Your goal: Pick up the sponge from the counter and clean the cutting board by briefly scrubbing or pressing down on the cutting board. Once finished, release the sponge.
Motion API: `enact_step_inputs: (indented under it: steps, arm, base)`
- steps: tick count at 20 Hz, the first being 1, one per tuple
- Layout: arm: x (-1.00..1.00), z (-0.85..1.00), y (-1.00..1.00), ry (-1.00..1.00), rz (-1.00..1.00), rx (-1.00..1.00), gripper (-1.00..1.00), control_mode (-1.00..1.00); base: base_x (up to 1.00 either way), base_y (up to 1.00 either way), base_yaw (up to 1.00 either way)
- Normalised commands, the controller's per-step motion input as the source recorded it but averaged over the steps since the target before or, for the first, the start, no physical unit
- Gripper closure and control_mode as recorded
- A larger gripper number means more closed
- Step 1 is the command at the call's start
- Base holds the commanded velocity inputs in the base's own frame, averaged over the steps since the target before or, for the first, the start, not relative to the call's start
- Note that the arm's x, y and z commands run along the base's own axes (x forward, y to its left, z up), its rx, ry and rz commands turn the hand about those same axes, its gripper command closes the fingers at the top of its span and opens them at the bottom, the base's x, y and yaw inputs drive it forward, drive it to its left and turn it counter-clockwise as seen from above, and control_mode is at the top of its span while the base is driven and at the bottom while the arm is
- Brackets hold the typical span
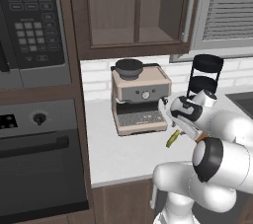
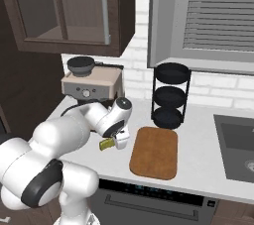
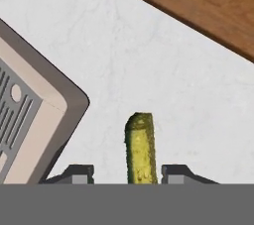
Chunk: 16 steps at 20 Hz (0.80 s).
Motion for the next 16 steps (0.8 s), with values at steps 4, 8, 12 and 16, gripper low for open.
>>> enact_step_inputs:
  steps: [4,8,12,16]
  arm:
    - [-0.03,0.0,-0.04,0.0,0.0,0.0,-1.0,-1.0]
    - [-0.13,0.0,0.0,0.0,0.01,0.0,-1.0,-1.0]
    - [-0.47,0.29,-0.05,0.0,0.04,0.0,-1.0,-1.0]
    - [-0.59,0.85,0.0,0.0,0.07,0.0,-1.0,-1.0]
  base:
    - [0.0,0.0,0.0]
    - [0.0,0.0,0.0]
    - [0.0,0.0,0.0]
    - [0.0,0.0,0.0]
